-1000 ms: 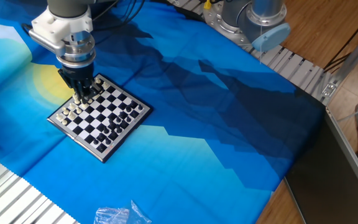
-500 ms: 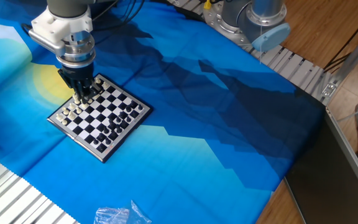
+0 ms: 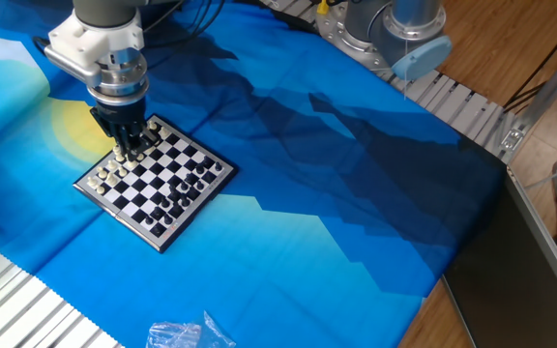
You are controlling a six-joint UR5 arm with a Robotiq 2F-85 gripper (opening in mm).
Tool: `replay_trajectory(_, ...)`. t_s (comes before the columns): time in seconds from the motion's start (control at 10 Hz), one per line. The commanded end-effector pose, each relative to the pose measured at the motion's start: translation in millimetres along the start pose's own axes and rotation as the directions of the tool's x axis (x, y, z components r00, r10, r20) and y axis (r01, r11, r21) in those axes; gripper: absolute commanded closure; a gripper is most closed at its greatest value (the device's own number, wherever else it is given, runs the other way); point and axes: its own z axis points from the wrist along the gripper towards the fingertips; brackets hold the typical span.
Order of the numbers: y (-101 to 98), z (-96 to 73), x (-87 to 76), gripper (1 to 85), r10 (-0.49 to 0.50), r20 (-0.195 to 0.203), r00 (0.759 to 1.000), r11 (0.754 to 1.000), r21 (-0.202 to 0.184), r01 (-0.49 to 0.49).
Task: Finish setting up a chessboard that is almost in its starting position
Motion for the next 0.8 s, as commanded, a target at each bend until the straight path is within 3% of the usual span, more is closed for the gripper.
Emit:
replay_trajectory(0.0,0.1,-1.0,-1.6,70.0,0.009,0.006,1.0,1.0,-0.008,-0.009)
replay_trajectory(0.7,1.1,-1.3,-2.5,69.0,0.01,0.007,1.0,1.0,-0.014,-0.01)
